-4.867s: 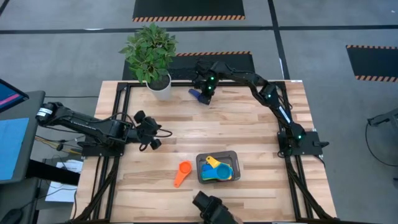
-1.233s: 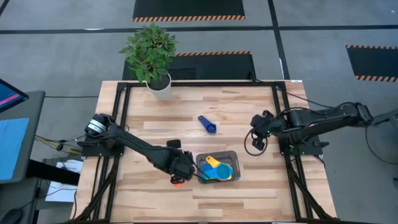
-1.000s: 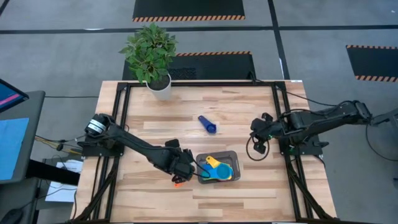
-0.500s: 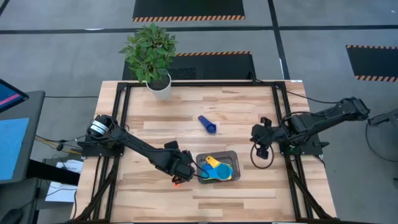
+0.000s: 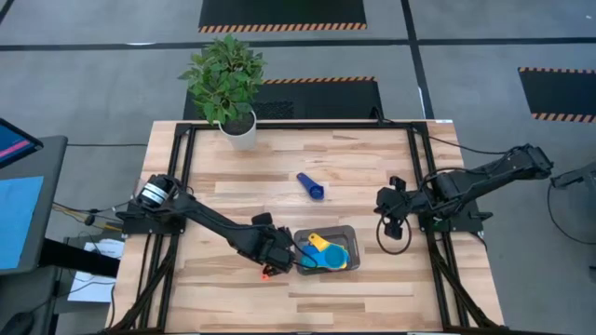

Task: Nest measuring cups in basket
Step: Stack the orange measuring cup on top of the light blue measuring cup in the black bin

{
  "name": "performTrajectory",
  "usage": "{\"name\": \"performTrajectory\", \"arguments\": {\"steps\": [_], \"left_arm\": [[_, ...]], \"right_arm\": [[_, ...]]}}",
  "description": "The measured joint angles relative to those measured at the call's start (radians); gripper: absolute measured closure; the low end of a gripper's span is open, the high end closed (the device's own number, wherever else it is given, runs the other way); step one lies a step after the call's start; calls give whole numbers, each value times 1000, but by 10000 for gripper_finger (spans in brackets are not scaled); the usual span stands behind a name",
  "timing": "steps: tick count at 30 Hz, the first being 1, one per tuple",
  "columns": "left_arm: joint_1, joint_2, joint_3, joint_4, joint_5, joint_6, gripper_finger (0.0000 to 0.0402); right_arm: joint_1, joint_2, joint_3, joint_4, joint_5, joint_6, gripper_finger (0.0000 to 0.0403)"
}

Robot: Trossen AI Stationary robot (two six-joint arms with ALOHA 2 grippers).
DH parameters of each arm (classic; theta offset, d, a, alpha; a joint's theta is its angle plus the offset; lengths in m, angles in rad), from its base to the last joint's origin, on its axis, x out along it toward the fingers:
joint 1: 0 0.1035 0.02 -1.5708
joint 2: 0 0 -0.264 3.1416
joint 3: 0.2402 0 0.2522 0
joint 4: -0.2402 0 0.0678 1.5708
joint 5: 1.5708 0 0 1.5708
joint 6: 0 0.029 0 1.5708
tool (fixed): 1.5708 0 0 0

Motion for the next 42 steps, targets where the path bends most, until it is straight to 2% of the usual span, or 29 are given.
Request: {"name": "performTrajectory", "arguments": {"steps": [8, 11, 14, 17, 18, 23, 26, 28, 33, 38, 42], "left_arm": [[8, 52, 0, 9, 42, 27, 213], [9, 62, 1, 11, 51, 29, 224], [12, 61, 1, 13, 61, 42, 272], [17, 53, 9, -27, 75, 48, 362], [17, 51, 21, -40, 84, 52, 380], [17, 51, 125, -237, 103, 64, 397], [14, 51, 246, -404, 99, 82, 399], [14, 51, 331, -446, 77, 138, 399], [27, 56, 500, -371, 11, 373, 400], [76, 63, 517, -119, -4, 587, 401], [114, 93, 517, -2, 27, 669, 401]], "right_arm": [[0, 0, 0, 6, 0, 0, 389], [0, 0, 0, 7, 0, 0, 390], [0, 0, 0, 1, 0, 0, 387], [0, 0, 0, 2, 0, 0, 384], [0, 0, 0, 3, 0, 0, 385], [0, 0, 0, 3, 0, 0, 391], [0, 0, 0, 2, -1, 0, 391], [0, 0, 0, -7, -3, 0, 389], [0, 0, 0, -76, -4, 0, 382], [0, 0, 0, -107, -4, 0, 388], [0, 0, 0, -107, -7, 0, 388]]}}
